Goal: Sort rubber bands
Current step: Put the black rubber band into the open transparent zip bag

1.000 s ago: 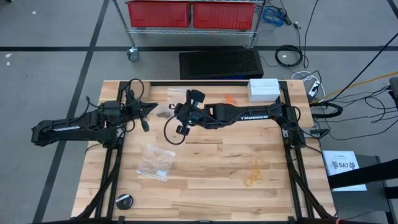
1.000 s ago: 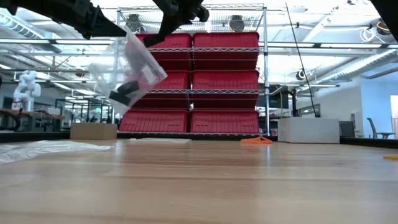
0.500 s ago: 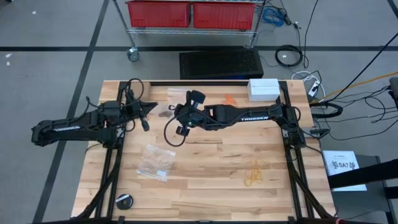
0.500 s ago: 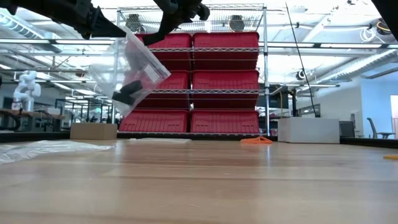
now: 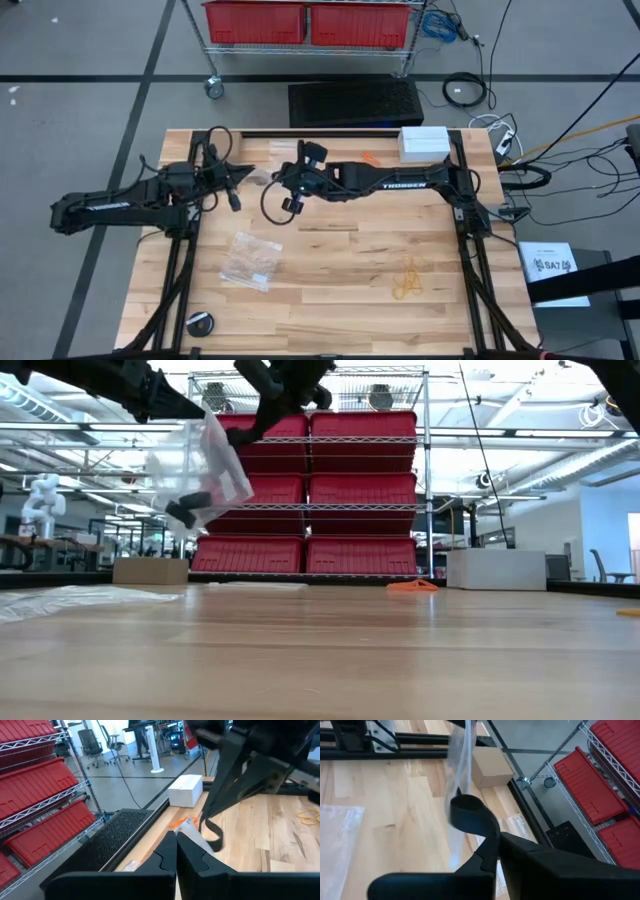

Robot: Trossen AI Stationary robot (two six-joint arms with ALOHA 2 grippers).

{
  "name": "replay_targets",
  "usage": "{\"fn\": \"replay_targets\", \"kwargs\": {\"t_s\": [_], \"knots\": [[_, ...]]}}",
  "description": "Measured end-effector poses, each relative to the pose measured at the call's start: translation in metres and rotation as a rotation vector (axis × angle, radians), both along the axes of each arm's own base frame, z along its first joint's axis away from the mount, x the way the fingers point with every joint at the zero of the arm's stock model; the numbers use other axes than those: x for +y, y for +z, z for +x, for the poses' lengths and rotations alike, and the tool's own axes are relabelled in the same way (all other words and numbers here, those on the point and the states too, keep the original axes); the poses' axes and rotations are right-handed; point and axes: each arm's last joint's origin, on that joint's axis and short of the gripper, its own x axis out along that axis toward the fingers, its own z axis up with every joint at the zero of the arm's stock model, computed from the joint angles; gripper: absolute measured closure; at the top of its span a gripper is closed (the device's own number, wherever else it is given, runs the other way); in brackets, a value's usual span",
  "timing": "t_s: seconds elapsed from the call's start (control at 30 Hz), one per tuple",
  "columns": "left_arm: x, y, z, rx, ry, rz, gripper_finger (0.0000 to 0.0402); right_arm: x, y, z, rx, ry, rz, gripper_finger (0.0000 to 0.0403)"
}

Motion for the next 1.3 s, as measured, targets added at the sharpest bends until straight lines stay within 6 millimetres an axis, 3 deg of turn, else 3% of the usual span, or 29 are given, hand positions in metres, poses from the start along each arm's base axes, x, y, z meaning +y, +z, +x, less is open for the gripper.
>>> {"fn": "replay_targets", "kwargs": {"t_s": [0.4,0.5,0.6,0.77,1.07,1.17,1.3], "knots": [[0.001,-0.002,0.004,0.015,-0.001,-0.004,0.0401,0.012,-0.008,0.005,0.010,0.043,0.020,0.0403],[0.001,-0.002,0.004,0.016,-0.001,-0.003,0.0401,0.016,-0.010,-0.004,0.099,0.063,0.029,0.0403],[0.001,-0.002,0.004,0.018,-0.002,-0.002,0.0401,0.018,-0.019,-0.016,0.248,0.111,0.149,0.0403],[0.001,-0.002,0.004,0.021,-0.003,0.003,0.0401,0.026,-0.058,-0.030,0.465,0.119,0.270,0.0403],[0.001,-0.002,0.004,0.024,-0.003,0.004,0.0401,0.043,-0.157,-0.048,0.529,0.198,0.442,0.0403],[0.001,-0.002,0.004,0.024,-0.004,0.004,0.0401,0.049,-0.173,-0.054,0.520,0.186,0.443,0.0403],[0.001,-0.002,0.004,0.023,-0.003,0.003,0.0401,0.054,-0.173,-0.056,0.500,0.151,0.472,0.0378]]}}
